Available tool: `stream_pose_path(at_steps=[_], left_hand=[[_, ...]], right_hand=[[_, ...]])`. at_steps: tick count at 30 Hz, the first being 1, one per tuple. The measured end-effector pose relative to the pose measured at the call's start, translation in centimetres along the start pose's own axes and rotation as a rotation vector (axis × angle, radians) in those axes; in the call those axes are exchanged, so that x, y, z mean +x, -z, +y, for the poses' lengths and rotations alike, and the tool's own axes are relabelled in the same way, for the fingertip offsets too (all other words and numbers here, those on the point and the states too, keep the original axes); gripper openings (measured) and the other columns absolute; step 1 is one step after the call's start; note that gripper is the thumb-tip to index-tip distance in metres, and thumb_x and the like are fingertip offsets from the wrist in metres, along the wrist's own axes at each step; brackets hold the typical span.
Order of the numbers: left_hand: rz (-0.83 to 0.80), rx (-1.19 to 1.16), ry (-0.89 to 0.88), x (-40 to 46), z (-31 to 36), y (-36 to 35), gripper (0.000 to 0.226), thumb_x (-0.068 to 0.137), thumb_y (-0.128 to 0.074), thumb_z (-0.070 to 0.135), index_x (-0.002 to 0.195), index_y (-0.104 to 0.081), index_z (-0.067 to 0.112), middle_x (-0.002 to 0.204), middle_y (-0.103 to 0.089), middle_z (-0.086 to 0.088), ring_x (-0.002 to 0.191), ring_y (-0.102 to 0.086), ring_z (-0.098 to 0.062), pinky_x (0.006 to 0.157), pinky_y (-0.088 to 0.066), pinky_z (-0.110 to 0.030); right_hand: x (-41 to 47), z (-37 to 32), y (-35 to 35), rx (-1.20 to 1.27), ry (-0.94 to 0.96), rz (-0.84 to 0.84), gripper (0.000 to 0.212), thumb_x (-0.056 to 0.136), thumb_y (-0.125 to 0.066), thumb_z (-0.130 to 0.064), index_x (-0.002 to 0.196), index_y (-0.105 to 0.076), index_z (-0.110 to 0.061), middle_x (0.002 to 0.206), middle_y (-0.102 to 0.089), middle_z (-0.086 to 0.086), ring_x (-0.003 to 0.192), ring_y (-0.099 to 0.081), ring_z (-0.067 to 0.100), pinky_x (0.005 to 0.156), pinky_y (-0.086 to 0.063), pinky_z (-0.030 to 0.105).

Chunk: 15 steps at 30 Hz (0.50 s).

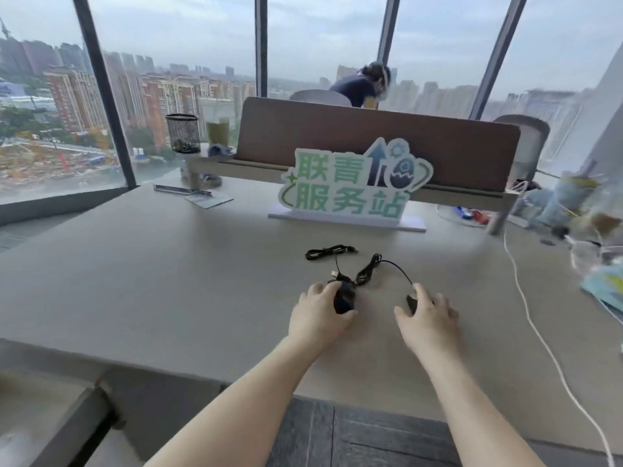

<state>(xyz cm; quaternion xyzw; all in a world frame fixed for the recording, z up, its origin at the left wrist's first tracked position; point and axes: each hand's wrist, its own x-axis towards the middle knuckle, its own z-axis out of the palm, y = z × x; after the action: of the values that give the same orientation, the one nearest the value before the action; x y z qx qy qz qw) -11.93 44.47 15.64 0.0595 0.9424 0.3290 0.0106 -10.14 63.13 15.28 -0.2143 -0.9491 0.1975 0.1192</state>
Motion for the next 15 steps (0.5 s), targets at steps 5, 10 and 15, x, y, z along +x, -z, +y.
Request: stream_pose_path(at_steps=[5,10,15], left_hand=[[0.146,0.15,0.049,1.6,1.5,-2.6,0.06,0.075,-0.057,0.048,0.131,-0.045,0.029,0.132,-0.053,-0.004,0.121,-0.045,-0.029,0.097,-0.037,-0.037],[0.227,0.114,0.06,1.5,0.7,-2.1,0.045,0.077,-0.055,0.03,0.121,-0.047,0.024,0.116,-0.058,-0.01,0.107,-0.047,-0.033,0.084,-0.042,-0.037],[0.457,-0.116,0.015,-1.1,-2.1,4.7,0.042,0.077,-0.059,0.034,0.117,-0.049,0.026,0.11,-0.056,-0.006,0.1,-0.043,-0.024,0.082,-0.04,-0.032]], right_hand=[[0.9,2.4,-0.7,0.047,0.011,-0.013,0.05,0.09,-0.06,-0.031,0.138,-0.046,-0.023,0.132,-0.046,0.023,0.119,-0.044,0.041,0.096,-0.041,0.041],[0.7,1.6,-0.2,0.126,0.029,0.024,0.052,0.091,-0.057,-0.02,0.141,-0.044,-0.021,0.129,-0.048,0.027,0.118,-0.042,0.043,0.097,-0.039,0.042],[-1.8,-4.6,1.5,0.354,0.258,0.144,0.054,0.089,-0.061,-0.017,0.141,-0.048,-0.018,0.124,-0.055,0.026,0.114,-0.045,0.044,0.101,-0.036,0.041]])
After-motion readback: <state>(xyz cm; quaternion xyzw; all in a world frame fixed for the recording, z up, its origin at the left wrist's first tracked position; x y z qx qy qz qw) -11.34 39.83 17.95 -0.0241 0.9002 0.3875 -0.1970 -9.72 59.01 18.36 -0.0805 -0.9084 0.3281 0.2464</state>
